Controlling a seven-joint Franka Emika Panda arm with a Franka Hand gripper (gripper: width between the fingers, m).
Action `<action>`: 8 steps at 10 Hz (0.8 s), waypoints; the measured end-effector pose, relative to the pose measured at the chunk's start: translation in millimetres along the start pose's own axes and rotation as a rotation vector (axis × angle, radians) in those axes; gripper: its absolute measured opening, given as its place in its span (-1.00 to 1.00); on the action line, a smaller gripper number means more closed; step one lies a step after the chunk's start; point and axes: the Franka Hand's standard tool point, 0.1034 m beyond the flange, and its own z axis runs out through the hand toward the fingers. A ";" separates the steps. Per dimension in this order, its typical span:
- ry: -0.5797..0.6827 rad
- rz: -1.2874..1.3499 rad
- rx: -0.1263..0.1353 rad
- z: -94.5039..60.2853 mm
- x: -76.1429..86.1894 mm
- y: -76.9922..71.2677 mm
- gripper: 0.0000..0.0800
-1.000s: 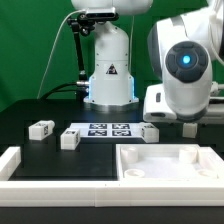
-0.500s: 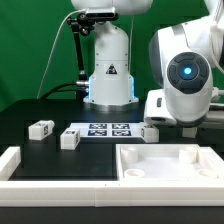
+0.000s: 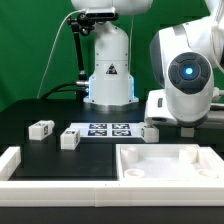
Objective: Assemble one leg
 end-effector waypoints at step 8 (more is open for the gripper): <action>-0.005 -0.038 0.013 -34.9 -15.8 8.3 -0.28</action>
Offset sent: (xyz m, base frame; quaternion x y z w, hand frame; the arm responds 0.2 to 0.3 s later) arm 0.0000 0.0000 0.0000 0.0000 0.0000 0.0000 1.0000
